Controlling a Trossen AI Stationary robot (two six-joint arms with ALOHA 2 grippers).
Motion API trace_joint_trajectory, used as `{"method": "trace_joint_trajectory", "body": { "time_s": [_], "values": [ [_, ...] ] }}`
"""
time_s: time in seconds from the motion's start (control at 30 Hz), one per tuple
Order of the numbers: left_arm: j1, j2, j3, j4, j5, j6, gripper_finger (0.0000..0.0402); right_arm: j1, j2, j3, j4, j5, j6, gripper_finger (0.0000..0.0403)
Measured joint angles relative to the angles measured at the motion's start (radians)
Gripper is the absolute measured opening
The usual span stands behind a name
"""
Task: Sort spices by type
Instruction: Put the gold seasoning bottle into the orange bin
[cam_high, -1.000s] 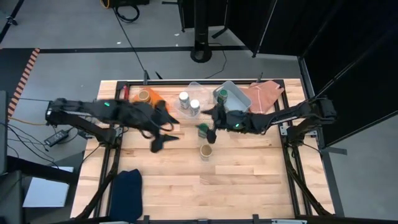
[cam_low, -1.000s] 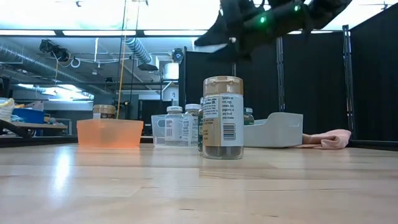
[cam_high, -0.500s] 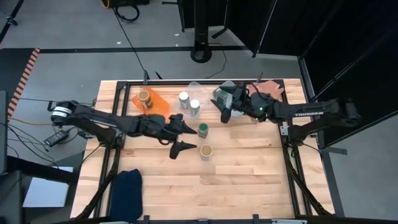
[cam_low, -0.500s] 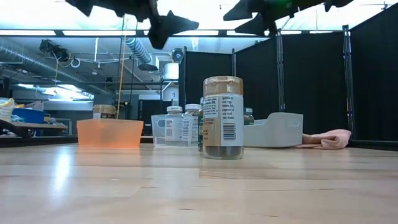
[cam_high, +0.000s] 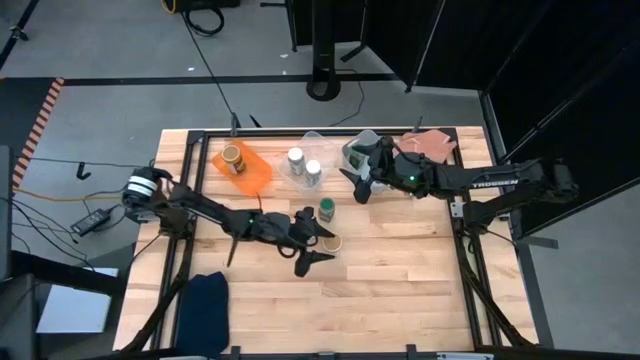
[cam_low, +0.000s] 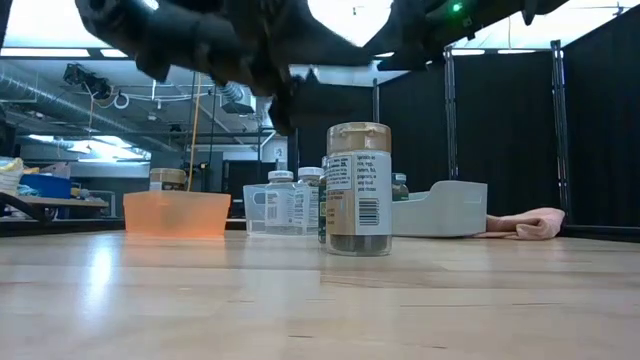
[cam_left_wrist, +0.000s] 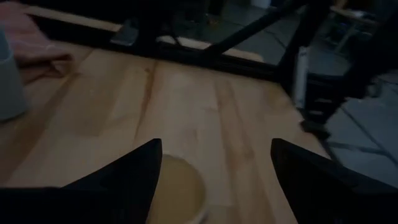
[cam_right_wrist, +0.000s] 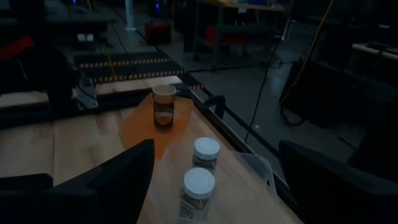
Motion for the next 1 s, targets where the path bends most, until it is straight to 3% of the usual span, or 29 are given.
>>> {"method": "trace_joint_trajectory", "body": {
  "time_s": [0.27,0.53,0.83,1.0],
  "values": [
    [0.000,0.094,0.002,0.093,-0.080,0.003,0.0307,0.000,0.020,0.000,-0.006,0.000,-0.003,0.0350],
    [0.000,0.084,0.024,0.097,-0.187,0.069,0.0307,0.000,0.020,0.000,-0.020,0.000,-0.005,0.0350],
    [0.000,0.082,0.167,-0.236,-0.182,0.026,0.0319,-0.001,0.020,0.000,-0.069,0.000,-0.005,0.0350],
    [0.000,0.082,0.185,-0.273,-0.194,0.050,0.0346,-0.006,0.020,0.000,-0.069,0.000,-0.036,0.0350]
  ]
}}
